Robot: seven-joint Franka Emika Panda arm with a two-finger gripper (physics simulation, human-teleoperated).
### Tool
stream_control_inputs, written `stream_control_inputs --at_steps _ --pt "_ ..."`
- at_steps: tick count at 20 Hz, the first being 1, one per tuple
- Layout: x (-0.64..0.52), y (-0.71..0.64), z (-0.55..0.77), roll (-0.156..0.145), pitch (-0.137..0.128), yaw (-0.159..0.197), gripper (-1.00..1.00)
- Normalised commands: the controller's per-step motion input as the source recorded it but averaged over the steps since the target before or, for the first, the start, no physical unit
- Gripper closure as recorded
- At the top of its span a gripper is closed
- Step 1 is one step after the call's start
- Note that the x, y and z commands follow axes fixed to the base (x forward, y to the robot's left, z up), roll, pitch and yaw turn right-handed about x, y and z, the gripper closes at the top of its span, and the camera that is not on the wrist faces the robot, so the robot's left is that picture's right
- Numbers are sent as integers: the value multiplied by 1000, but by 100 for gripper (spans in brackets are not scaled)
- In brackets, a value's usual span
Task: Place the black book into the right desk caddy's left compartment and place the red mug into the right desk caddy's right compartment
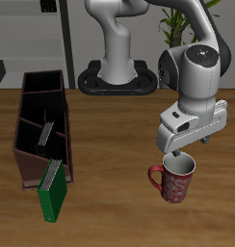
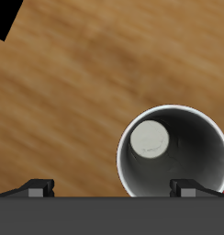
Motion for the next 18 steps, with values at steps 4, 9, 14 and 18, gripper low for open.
stream_control_inputs --at_steps 4,9,14,18 --pt "21 -41 -175 -7 29 30 -100" --pt "-6 60 -245 26 53 73 -100" --pt "-36 21 -131 10 16 29 100" --pt "-33 -18 -86 25 19 22 100"
